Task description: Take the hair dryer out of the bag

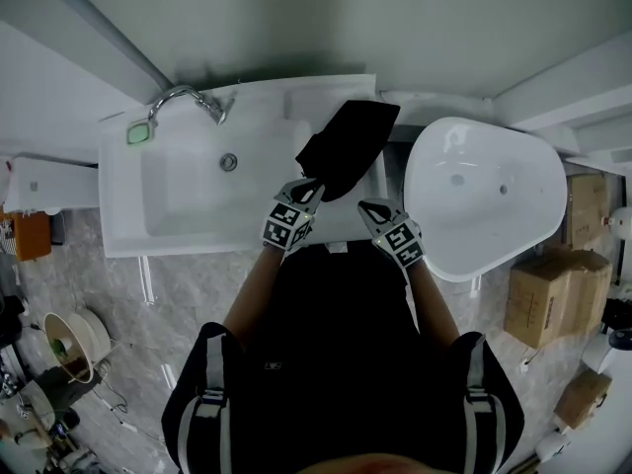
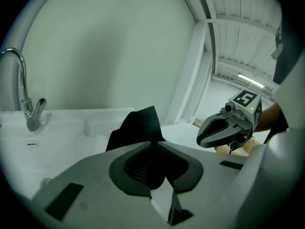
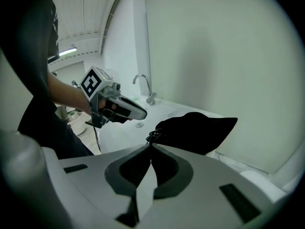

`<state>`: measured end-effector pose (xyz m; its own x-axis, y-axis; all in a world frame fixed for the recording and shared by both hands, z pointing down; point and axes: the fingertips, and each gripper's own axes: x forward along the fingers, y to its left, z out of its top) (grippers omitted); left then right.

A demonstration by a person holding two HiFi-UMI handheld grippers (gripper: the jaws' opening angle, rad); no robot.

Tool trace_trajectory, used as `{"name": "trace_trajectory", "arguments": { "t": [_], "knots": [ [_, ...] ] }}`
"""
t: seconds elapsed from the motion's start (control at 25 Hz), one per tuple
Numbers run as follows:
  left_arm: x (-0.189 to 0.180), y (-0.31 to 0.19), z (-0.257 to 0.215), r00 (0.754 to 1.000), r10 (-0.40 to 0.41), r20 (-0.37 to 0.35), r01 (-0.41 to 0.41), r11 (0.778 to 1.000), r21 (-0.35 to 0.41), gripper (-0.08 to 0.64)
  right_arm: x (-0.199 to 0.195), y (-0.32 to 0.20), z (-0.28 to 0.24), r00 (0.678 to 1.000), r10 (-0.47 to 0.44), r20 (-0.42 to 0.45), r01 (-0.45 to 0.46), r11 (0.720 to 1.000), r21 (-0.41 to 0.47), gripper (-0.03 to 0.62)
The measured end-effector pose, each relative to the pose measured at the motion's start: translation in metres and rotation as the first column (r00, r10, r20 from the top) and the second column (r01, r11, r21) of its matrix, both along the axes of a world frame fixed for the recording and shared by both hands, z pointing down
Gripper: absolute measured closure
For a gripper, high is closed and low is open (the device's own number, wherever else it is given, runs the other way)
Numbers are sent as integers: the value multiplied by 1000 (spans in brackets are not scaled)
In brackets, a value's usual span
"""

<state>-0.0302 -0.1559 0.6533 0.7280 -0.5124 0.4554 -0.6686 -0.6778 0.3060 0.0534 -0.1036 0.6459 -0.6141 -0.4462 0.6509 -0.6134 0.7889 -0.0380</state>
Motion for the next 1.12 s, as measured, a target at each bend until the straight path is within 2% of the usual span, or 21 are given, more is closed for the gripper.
{"name": "trace_trajectory", "arguments": {
  "t": [0.24,0.44,0.64,0.88,1.12],
  "knots": [
    [0,-15,17,998,-21,54,22,1000,-20,530,-2,-20,3,1000,-27,8,27,1000,-7,532],
    [8,-28,39,994,6,107,2,998,-71,413,-1,-34,4,999,-42,11,42,999,-17,532],
    [24,-37,71,972,79,223,-63,995,-79,322,12,-45,9,999,-35,8,35,998,-46,532],
    [34,-49,95,934,135,330,-106,989,-104,295,22,-55,17,1000,-26,-1,26,997,-78,532],
    [46,-60,109,929,155,337,-112,984,-141,291,27,-67,17,1000,-17,14,19,996,-92,532]
  ]
}}
